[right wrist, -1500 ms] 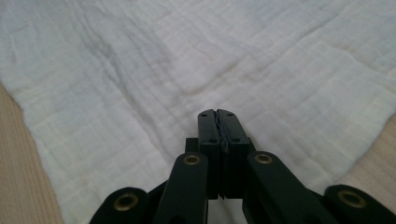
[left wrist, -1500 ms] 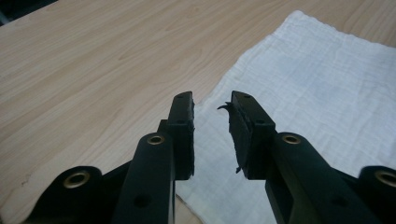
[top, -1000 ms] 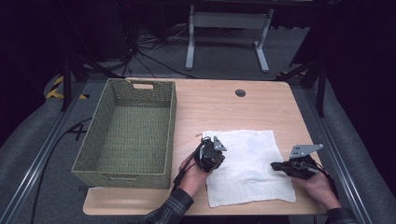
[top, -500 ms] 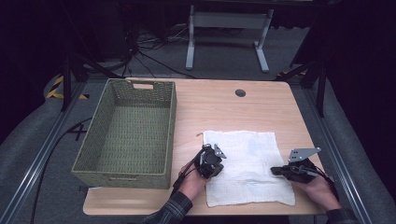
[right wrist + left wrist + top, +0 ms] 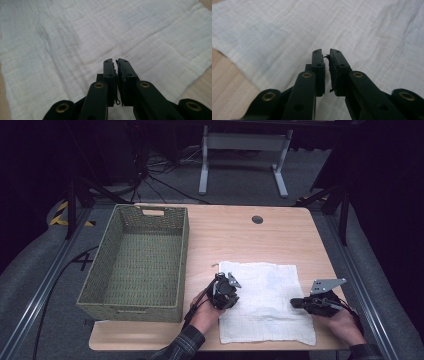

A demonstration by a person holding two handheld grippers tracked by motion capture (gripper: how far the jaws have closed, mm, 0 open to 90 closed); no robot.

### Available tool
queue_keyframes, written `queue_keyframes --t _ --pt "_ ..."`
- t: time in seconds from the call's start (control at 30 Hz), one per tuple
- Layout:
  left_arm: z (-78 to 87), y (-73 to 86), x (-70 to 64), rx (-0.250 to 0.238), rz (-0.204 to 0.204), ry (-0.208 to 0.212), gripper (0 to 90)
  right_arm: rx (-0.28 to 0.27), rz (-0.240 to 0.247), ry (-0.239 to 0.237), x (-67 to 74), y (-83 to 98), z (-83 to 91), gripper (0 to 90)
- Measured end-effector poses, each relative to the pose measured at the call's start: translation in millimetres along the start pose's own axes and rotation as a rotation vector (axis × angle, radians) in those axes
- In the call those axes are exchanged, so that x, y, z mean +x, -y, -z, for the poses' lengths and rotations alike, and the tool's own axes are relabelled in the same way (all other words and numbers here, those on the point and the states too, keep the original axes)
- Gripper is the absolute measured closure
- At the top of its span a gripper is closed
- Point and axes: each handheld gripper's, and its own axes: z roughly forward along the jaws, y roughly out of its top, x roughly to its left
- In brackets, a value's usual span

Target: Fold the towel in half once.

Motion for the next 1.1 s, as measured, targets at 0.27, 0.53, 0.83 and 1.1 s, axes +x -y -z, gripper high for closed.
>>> queue_keyframes --t 0.27,0.53,0.83,1.1 --pt "1.1 -15.3 22.2 -0.022 0.046 -0.091 71.2 -0.019 -0.036 0.068 -18.2 -12.9 0.4 78.1" --pt "-2.5 -30.2 45.9 -0.037 0.092 -0.154 69.0 -0.017 -0.055 0.104 -47.3 -29.7 -7.8 74.4" --pt "-14.1 -41.0 70.4 -0.004 0.104 -0.206 65.2 -0.005 -0.086 0.174 -82.4 -43.6 -16.7 68.2" --pt "-26.0 -46.4 75.9 -0.002 0.095 -0.204 61.1 0.011 -0.104 0.186 -98.3 -42.9 -31.5 62.8"
